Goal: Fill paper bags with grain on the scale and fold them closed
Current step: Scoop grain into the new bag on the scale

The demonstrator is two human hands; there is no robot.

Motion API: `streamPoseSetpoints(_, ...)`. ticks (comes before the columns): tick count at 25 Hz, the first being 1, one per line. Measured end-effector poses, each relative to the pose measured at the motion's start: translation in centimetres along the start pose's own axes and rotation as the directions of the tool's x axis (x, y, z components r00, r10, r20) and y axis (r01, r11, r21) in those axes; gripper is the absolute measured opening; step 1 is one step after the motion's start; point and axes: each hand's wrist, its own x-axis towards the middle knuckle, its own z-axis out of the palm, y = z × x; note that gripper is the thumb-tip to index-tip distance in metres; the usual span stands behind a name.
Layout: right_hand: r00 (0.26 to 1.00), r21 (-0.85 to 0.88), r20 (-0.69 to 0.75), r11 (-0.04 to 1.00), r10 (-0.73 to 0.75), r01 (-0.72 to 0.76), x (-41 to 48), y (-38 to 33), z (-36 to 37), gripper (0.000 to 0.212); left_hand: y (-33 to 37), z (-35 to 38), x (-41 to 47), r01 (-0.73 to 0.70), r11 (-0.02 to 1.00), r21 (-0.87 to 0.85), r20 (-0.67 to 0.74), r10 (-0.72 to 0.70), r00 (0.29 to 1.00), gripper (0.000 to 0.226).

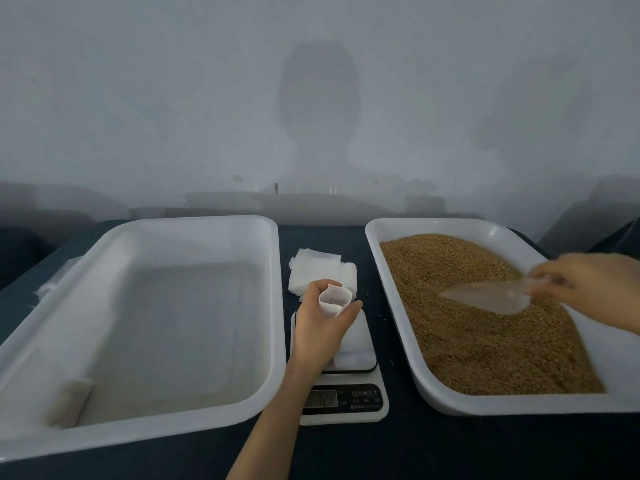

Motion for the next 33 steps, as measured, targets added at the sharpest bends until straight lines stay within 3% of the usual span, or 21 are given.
streamPoseSetpoints(4, 0.994, -0.208, -0.102, 0.977, 0.031, -0.052, -0.6, -0.8, 3.7, 0.038, 0.1, 0.0, -0.2, -0.002, 1.000, 0.021, 0.014, 0.001, 1.000, 0.037)
streamPoseSetpoints(8, 0.980, -0.158, -0.199, 0.987, -0.007, -0.025, -0.7, -3.5, 5.1, 0.036, 0.1, 0.0, -0.2, 0.000, 0.998, 0.061, 0.022, -0.001, 1.000, 0.041)
streamPoseSetpoints(11, 0.991, -0.133, -0.135, 0.991, -0.004, -0.014, -0.1, -5.2, 6.0, 0.037, 0.2, 0.1, -0.3, -0.002, 0.999, 0.047, 0.024, 0.001, 1.000, 0.037)
streamPoseSetpoints(13, 0.997, -0.069, -0.078, 0.997, 0.022, -0.028, 0.3, -5.5, 6.6, 0.039, 0.3, 0.0, -0.4, -0.002, 1.000, 0.028, 0.028, 0.002, 1.000, 0.035)
streamPoseSetpoints(16, 0.996, 0.157, -0.027, 0.984, 0.085, -0.079, 0.4, -5.1, 7.4, 0.038, 0.3, -0.1, -0.4, -0.005, 0.999, 0.035, 0.021, 0.004, 1.000, 0.035)
streamPoseSetpoints(21, 0.993, 0.518, 0.032, 0.848, 0.113, -0.113, -0.3, -4.2, 7.5, 0.026, 0.2, -0.2, -0.2, -0.023, 0.999, 0.044, 0.033, 0.021, 0.999, 0.034)
streamPoseSetpoints(25, 0.989, 0.548, 0.021, 0.825, 0.147, -0.135, -0.9, -3.2, 6.7, 0.021, 0.2, -0.1, -0.2, -0.021, 0.998, 0.060, 0.036, 0.019, 0.999, 0.034)
streamPoseSetpoints(33, 0.984, 0.575, 0.039, 0.802, 0.173, -0.164, -1.3, -3.1, 5.9, 0.038, 0.5, 0.2, -0.3, -0.001, 0.998, 0.067, 0.044, -0.002, 0.999, 0.037)
